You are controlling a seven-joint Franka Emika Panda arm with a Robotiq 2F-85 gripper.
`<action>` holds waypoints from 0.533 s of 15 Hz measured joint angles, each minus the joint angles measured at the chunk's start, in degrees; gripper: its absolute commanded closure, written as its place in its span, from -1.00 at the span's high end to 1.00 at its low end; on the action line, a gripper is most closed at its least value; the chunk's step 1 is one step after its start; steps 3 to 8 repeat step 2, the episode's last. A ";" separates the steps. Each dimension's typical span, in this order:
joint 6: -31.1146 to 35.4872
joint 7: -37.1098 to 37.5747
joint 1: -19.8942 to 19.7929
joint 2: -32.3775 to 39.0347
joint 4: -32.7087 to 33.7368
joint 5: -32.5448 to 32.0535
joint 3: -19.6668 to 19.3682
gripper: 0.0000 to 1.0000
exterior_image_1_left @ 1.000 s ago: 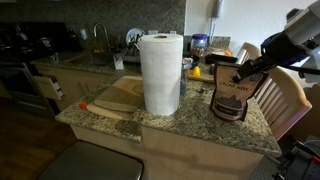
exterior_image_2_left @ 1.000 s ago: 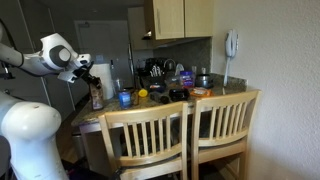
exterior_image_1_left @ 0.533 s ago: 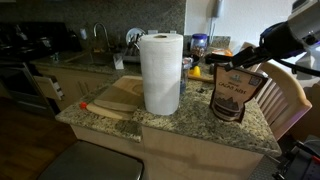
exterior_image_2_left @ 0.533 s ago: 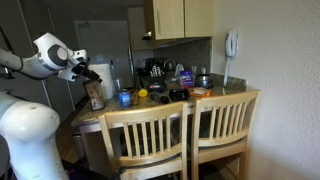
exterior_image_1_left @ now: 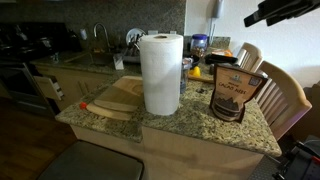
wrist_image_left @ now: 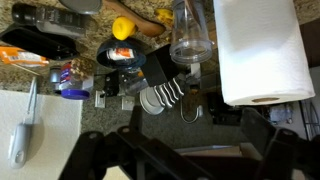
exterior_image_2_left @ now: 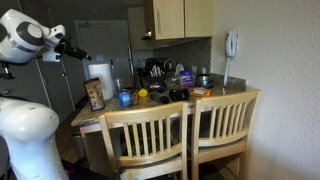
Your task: Move the packet of cocoa away from the cup
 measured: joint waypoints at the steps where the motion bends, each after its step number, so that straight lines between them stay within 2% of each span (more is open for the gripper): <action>1: -4.94 -1.67 0.98 -0.62 2.09 0.66 -1.10 1.00; 2: -8.34 -3.09 2.06 -0.61 3.86 1.10 -2.34 1.00; 8: -8.34 -3.09 2.06 -0.61 3.86 1.10 -2.34 1.00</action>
